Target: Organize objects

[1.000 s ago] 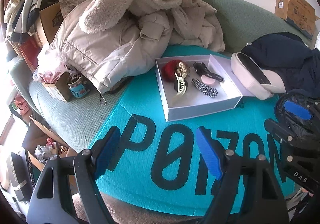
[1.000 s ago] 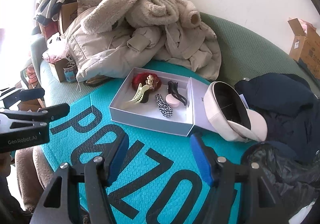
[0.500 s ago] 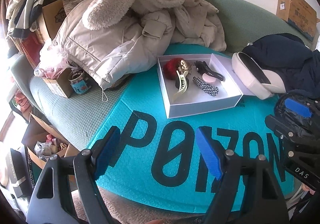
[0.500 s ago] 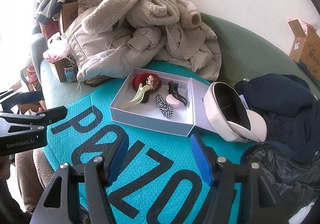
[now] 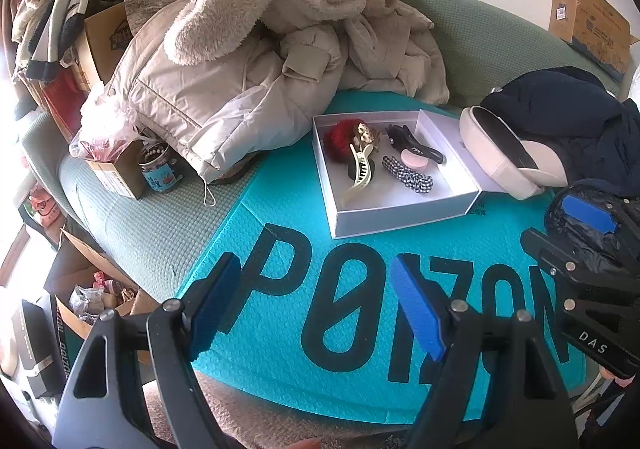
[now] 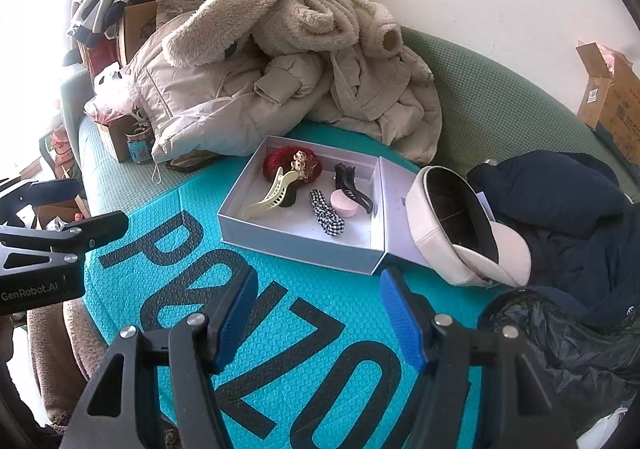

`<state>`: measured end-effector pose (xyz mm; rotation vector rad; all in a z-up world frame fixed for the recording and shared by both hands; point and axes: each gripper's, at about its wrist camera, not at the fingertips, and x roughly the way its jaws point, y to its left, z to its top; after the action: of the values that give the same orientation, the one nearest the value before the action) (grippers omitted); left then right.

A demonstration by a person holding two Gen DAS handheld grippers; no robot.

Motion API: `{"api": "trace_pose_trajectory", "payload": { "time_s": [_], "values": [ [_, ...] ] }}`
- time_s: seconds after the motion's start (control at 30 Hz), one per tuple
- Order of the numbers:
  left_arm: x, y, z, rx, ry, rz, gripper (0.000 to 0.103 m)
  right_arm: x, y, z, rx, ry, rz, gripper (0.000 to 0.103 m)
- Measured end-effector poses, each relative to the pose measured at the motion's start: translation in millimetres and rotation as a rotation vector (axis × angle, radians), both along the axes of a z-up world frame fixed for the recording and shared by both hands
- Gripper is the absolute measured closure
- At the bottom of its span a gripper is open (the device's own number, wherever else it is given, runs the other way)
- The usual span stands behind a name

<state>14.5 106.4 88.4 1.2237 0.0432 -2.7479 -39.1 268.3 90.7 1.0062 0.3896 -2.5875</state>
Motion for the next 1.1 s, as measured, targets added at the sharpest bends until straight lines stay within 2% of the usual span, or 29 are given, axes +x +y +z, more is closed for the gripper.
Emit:
{"api": "trace_pose_trajectory", "payload": {
  "time_s": [1.1],
  "values": [
    [4.0, -3.4, -0.3, 0.010, -0.019, 0.005, 0.026, 2.2, -1.2, -0.4, 0.004, -0.018, 0.027, 0.039]
  ]
}}
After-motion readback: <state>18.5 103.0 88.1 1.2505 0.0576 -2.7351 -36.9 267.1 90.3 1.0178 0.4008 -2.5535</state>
